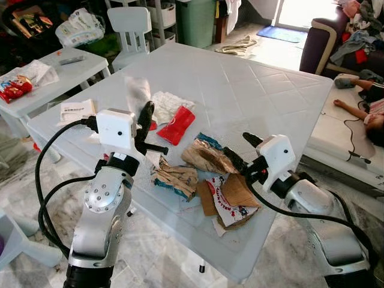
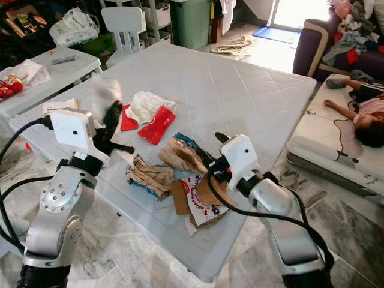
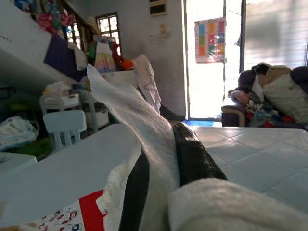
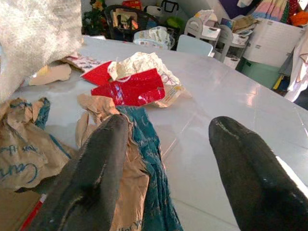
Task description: Picking trash to rubbish bin
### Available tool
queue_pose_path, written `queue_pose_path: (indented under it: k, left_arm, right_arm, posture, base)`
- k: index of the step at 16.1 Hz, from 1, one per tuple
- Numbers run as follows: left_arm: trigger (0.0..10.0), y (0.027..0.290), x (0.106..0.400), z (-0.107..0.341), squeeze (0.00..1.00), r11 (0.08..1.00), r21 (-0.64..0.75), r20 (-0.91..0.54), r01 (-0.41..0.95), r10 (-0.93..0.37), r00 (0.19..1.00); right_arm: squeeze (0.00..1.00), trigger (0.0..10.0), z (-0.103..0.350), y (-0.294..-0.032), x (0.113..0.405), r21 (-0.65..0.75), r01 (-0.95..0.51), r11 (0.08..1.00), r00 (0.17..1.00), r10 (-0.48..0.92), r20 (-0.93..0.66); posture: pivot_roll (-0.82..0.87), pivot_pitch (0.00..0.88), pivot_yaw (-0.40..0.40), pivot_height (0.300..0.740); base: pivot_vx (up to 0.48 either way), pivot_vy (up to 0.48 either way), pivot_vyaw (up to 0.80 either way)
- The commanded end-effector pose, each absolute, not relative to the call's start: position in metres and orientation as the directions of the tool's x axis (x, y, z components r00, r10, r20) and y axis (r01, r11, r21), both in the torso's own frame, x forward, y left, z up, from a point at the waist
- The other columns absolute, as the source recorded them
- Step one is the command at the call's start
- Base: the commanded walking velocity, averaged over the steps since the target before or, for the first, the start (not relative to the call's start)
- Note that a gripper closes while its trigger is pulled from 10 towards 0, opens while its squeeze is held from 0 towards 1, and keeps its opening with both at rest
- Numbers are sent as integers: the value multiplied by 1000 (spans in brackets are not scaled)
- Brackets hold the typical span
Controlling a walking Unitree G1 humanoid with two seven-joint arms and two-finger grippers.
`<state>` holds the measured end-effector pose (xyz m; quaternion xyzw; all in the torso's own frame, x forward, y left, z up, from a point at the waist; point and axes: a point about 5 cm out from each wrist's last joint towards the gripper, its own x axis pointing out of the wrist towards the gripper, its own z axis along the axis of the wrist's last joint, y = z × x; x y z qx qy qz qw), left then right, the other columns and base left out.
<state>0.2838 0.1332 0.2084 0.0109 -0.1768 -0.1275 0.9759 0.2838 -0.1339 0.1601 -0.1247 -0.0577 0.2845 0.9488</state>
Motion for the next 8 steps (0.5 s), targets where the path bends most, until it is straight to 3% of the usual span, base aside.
queue_pose_path:
  k: [1,8]
  left_arm:
    - [3608,132,284,208,0,965,67,336,254,-261,905]
    - [3804,130,278,213,0,957,80,337,278,-288,896]
  right_arm:
    - [1000,10000,161,-130,288,-284,-535,796,821,569,46]
    - [1000,10000,152,-106,323,-179,-623,761,770,637,29]
  posture:
    - [-28,77,23,740]
    - [55,95,26,740]
  base:
    - [0,0,0]
    - [0,0,0]
